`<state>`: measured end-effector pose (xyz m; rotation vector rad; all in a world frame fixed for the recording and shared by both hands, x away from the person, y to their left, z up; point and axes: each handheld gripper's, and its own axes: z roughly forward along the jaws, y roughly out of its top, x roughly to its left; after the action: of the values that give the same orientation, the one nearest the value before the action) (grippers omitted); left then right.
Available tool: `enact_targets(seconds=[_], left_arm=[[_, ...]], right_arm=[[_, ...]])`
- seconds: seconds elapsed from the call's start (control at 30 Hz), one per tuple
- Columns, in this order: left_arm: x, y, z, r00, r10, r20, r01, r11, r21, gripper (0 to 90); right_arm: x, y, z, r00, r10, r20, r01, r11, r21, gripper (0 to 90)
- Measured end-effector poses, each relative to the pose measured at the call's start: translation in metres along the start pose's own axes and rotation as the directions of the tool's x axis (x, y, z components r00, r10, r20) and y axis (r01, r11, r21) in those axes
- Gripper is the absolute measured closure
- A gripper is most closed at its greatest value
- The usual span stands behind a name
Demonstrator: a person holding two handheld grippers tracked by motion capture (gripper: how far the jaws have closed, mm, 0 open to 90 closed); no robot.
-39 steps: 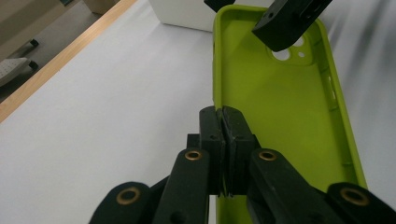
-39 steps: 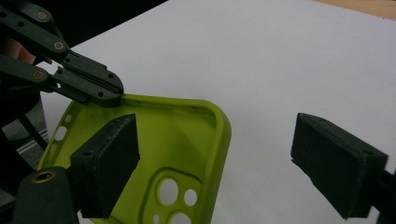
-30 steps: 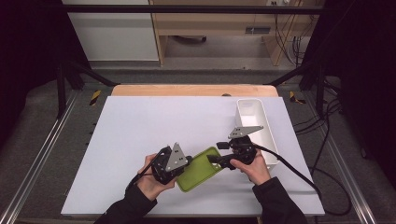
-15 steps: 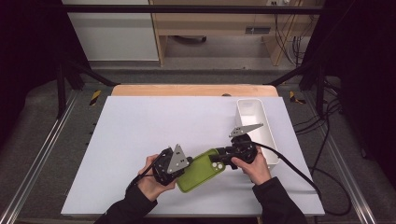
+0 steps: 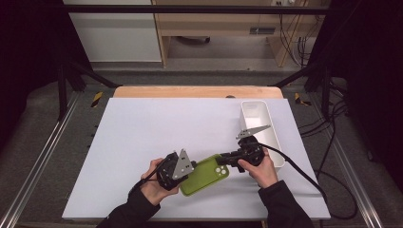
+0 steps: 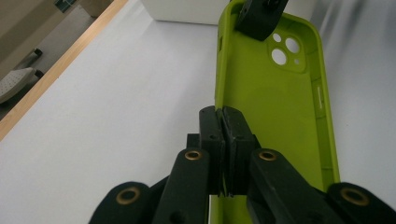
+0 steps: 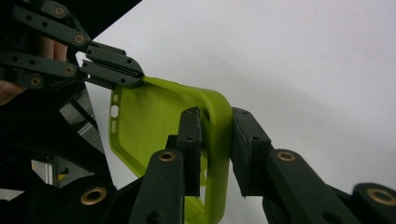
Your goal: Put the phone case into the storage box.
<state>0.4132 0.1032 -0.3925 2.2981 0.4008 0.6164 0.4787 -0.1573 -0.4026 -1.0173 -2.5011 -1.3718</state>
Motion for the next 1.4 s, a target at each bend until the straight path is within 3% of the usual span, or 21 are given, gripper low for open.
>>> enact_targets(seconds=[0.4, 0.9, 1.0, 1.1, 1.2, 1.33, 1.4], left_arm=[[-0.001, -0.001, 0.003, 0.9998, 0.021, 0.002, -0.021, 0.9997, 0.012, 87.9], [-0.004, -0.001, 0.008, 0.9997, 0.022, 0.013, -0.023, 0.9994, 0.027, 86.2], [-0.003, -0.002, 0.008, 0.9999, 0.004, 0.013, -0.004, 0.9999, 0.01, 85.0], [0.001, -0.002, 0.005, 0.9987, -0.038, 0.034, 0.039, 0.999, -0.02, 84.4], [0.005, -0.002, 0.002, 0.9963, -0.072, 0.048, 0.074, 0.9958, -0.054, 77.2], [0.012, -0.004, -0.005, 0.991, -0.12, 0.059, 0.126, 0.9865, -0.105, 69.3], [0.018, -0.005, -0.009, 0.9877, -0.149, 0.05, 0.154, 0.9782, -0.139, 63.3]], right_arm=[[0.001, 0.0, -0.004, 0.9997, 0.016, -0.019, -0.016, 0.9998, 0.013, 79.3], [0.004, -0.001, -0.006, 0.9999, 0.002, 0.012, -0.003, 0.9998, 0.018, 80.1], [0.004, -0.001, -0.006, 0.9997, -0.002, 0.022, 0.002, 0.9999, 0.01, 80.1], [0.004, -0.001, -0.008, 0.9993, -0.007, 0.036, 0.007, 1.0, -0.002, 80.2], [0.004, 0.0, -0.01, 0.998, -0.015, 0.061, 0.016, 0.9997, -0.017, 80.2], [0.004, 0.0, -0.014, 0.996, -0.022, 0.086, 0.024, 0.9992, -0.031, 80.2], [0.004, 0.0, -0.016, 0.9945, -0.027, 0.101, 0.031, 0.9988, -0.038, 80.1]])
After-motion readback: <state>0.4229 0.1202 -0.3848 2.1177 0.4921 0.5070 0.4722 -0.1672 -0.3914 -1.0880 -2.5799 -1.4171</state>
